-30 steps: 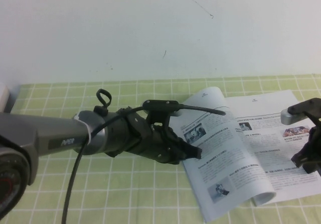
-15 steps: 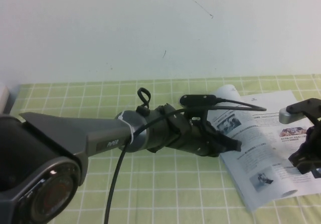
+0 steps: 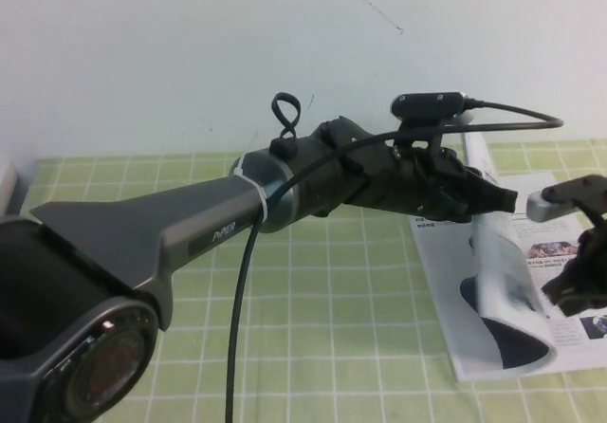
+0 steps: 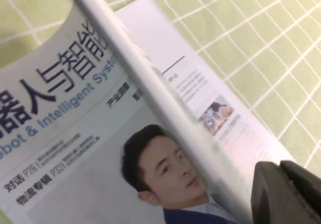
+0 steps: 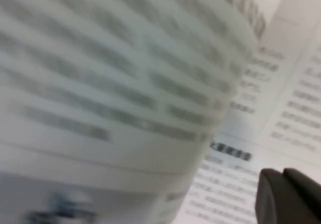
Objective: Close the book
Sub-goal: 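Close the open booklet and leave it lying on the table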
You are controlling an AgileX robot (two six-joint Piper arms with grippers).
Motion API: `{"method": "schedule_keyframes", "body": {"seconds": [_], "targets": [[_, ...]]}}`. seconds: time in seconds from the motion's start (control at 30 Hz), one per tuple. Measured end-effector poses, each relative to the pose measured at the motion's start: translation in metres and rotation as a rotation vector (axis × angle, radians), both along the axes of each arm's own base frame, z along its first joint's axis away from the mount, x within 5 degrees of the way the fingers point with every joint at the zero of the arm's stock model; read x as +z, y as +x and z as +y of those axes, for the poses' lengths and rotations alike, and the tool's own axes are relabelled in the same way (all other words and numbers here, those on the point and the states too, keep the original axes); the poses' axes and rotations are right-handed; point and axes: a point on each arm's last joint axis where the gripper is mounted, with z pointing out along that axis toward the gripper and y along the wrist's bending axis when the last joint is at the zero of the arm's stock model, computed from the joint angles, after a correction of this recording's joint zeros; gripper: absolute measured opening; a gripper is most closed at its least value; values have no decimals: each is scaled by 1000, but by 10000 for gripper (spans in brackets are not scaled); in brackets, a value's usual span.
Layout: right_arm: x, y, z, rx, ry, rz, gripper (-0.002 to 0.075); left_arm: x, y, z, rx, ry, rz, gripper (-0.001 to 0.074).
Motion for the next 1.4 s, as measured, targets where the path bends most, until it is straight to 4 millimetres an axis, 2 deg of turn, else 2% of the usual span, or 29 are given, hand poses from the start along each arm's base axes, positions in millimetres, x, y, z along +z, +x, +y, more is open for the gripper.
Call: {"method": "schedule_keyframes", "body": {"seconds": [0.07, 0.2, 0.3, 0.4, 0.5, 0.63, 0.73, 0.87, 0.97, 1.13, 1.4], "targets": [[17, 0, -6, -9, -33, -53, -3, 1, -1, 0, -9, -1, 3, -4], [64, -2, -28, -62, -104, -172, -3, 3, -2, -2, -45, 9, -24, -4], [98, -11, -43, -104, -126, -239, -3, 16, -3, -5, -126, 11, -93, -4], [129, -26, -50, -125, -135, -314, -3, 43, -9, -3, -199, 35, -180, -4], [161, -47, -51, -123, -135, -400, -3, 76, -18, 11, -218, 124, -267, -4], [202, -82, -49, -117, -136, -531, -3, 119, -32, 44, -140, 323, -314, -4], [219, -109, -49, -118, -136, -610, -3, 144, -40, 73, -13, 478, -312, -4], [222, -146, -48, -118, -139, -698, -3, 160, -51, 103, 110, 611, -314, -4], [210, -174, -47, -125, -135, -761, -3, 161, -64, 117, 155, 619, -300, -4], [180, -210, -43, -121, -101, -822, -3, 147, -92, 141, 219, 544, -283, -4], [157, -251, -34, -84, -22, -971, -3, 117, -147, 183, 216, 456, -370, -4]]}}
